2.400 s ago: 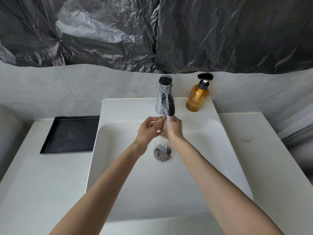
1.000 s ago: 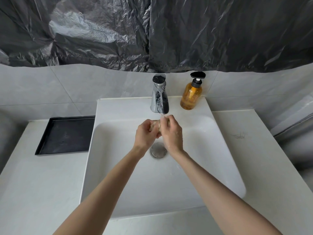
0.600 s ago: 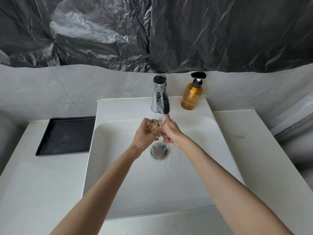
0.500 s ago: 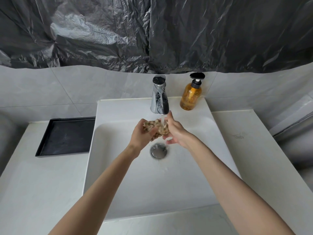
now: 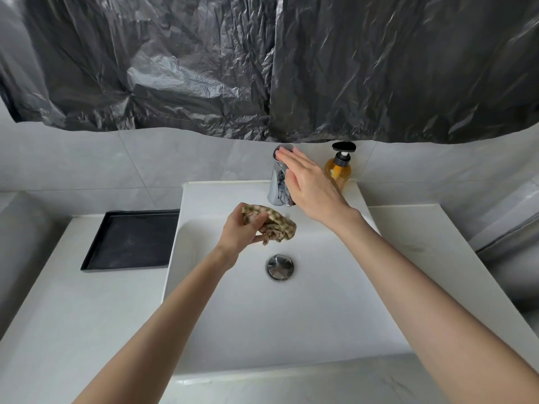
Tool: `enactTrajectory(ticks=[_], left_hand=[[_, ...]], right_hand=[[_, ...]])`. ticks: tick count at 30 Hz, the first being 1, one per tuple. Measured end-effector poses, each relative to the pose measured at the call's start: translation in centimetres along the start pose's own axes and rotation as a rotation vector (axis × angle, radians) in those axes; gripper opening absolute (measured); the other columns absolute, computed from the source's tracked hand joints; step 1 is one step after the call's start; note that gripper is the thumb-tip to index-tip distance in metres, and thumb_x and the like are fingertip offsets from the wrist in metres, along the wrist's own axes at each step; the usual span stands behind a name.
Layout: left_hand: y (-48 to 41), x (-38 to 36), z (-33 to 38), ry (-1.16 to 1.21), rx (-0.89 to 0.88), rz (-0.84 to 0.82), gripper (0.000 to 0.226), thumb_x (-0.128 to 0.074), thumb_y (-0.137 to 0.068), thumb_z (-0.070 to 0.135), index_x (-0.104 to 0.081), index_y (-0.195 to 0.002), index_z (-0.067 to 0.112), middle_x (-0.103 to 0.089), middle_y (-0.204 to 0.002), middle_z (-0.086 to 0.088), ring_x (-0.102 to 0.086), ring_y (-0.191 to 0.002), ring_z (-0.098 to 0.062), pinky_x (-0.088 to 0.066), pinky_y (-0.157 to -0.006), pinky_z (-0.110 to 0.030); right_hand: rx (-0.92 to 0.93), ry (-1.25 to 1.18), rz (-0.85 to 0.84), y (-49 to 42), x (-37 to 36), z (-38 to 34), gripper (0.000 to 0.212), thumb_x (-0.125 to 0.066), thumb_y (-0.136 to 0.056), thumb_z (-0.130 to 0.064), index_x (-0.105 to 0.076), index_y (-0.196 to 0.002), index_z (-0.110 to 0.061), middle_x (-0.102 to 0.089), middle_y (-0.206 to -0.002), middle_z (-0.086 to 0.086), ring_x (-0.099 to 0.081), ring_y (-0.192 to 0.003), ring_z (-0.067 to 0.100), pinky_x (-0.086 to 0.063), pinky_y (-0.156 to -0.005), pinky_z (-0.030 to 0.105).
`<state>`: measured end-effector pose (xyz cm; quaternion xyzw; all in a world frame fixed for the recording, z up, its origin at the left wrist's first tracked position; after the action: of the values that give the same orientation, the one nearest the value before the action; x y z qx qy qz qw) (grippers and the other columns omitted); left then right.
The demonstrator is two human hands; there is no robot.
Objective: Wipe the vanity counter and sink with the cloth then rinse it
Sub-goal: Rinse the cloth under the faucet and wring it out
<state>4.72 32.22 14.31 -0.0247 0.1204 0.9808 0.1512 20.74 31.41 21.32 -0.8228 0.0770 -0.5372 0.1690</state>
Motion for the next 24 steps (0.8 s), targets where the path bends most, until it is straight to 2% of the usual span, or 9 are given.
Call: enactTrajectory(ticks=[4, 8, 10, 12, 14, 16, 19, 22, 24], left_hand=[[0.6, 1.0, 0.6, -0.028, -0.023, 0.01, 0.014, -0.061, -0.09, 0.014, -0.049, -0.091, 0.007, -0.06, -0.079, -0.005, -0.065, -0.059, -0.004, -0.057, -0.056, -0.023], [1.8, 1.9, 1.5, -0.064, -0.046, 0.03, 0.015, -0.062, -0.089, 0.015, -0.051, -0.094, 0.006, -0.061, -0.078, -0.005, -0.063, -0.055, -0.005, -0.057, -0.054, -0.026], [2.6, 2.4, 2.1, -0.1, -0.074, 0.026, 0.015, -0.061, -0.09, 0.017, -0.052, -0.093, 0.006, -0.062, -0.076, -0.004, -0.062, -0.054, -0.004, -0.056, -0.054, -0.026], [3.3, 2.7, 2.6, -0.109, -0.099, 0.005, 0.012, -0.061, -0.09, 0.017, -0.053, -0.091, 0.008, -0.063, -0.073, -0.002, -0.062, -0.055, -0.005, -0.057, -0.054, -0.027], [4.1, 2.8, 3.0, -0.11, -0.103, -0.027, 0.01, -0.061, -0.09, 0.018, -0.055, -0.091, 0.01, -0.065, -0.073, -0.002, -0.064, -0.058, -0.007, -0.059, -0.057, -0.03], [5.0, 2.8, 3.2, -0.106, -0.086, -0.075, 0.015, -0.061, -0.09, 0.021, -0.058, -0.097, 0.008, -0.067, -0.077, -0.005, -0.066, -0.063, -0.009, -0.059, -0.059, -0.032], [6.0, 2.8, 3.1, -0.139, -0.059, -0.113, 0.018, -0.062, -0.089, 0.022, -0.061, -0.1, 0.008, -0.067, -0.079, -0.004, -0.066, -0.065, -0.01, -0.059, -0.06, -0.03], [6.5, 3.2, 2.8, -0.266, -0.097, -0.091, 0.006, -0.06, -0.089, 0.014, -0.063, -0.094, 0.012, -0.065, -0.08, -0.001, -0.063, -0.068, -0.008, -0.054, -0.065, -0.016], [6.6, 3.5, 2.8, -0.404, -0.128, -0.08, 0.009, -0.059, -0.088, 0.011, -0.064, -0.094, 0.015, -0.065, -0.079, 0.001, -0.06, -0.072, -0.008, -0.046, -0.066, -0.01]], right_hand=[[0.048, 0.053, -0.043, 0.9, -0.2, 0.1, 0.047, -0.037, -0.098, -0.011, -0.04, -0.144, -0.013, -0.039, -0.151, 0.0, -0.021, -0.145, 0.021, -0.025, -0.117, 0.037], [0.039, 0.103, -0.094, 2.3, -0.4, 0.0, 0.052, -0.041, -0.097, -0.014, -0.033, -0.147, -0.023, -0.031, -0.155, -0.005, -0.015, -0.146, 0.024, -0.027, -0.115, 0.046], [0.106, 0.085, 0.045, 3.9, -0.5, -0.7, 0.043, -0.047, -0.095, -0.016, -0.05, -0.137, -0.022, -0.047, -0.143, 0.0, -0.034, -0.134, 0.024, -0.04, -0.105, 0.042], [0.099, -0.029, 0.153, 5.7, -0.9, -2.0, 0.029, -0.051, -0.092, -0.027, -0.063, -0.118, -0.019, -0.059, -0.117, -0.002, -0.049, -0.113, 0.019, -0.049, -0.088, 0.036], [-0.017, -0.195, 0.063, 6.9, -1.7, -3.1, 0.026, -0.059, -0.088, -0.035, -0.065, -0.11, -0.021, -0.062, -0.104, -0.006, -0.056, -0.102, 0.014, -0.05, -0.083, 0.032], [-0.158, -0.349, -0.035, 7.6, -2.5, -3.7, 0.022, -0.067, -0.085, -0.028, -0.067, -0.104, -0.019, -0.068, -0.099, -0.006, -0.063, -0.093, 0.011, -0.052, -0.085, 0.029], [-0.293, -0.469, -0.024, 8.1, -2.6, -3.8, 0.008, -0.067, -0.085, -0.015, -0.07, -0.092, -0.012, -0.071, -0.084, -0.003, -0.065, -0.077, 0.008, -0.05, -0.077, 0.02], [-0.296, -0.477, -0.076, 8.6, -2.0, -3.8, 0.008, -0.06, -0.091, -0.016, -0.066, -0.095, -0.013, -0.07, -0.088, -0.003, -0.063, -0.075, 0.005, -0.046, -0.071, 0.015], [-0.292, -0.482, -0.07, 8.7, -1.2, -3.9, 0.009, -0.055, -0.093, -0.019, -0.063, -0.096, -0.016, -0.067, -0.09, -0.005, -0.059, -0.073, 0.003, -0.043, -0.069, 0.017]])
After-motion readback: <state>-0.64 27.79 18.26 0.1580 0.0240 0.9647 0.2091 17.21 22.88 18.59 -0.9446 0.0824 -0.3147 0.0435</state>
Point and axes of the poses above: each hand's wrist, its own y-axis away from the middle knuckle, its own x-axis out of the back of the hand, z = x × y, the point moved 1 cm from there along -y, towards the middle knuckle
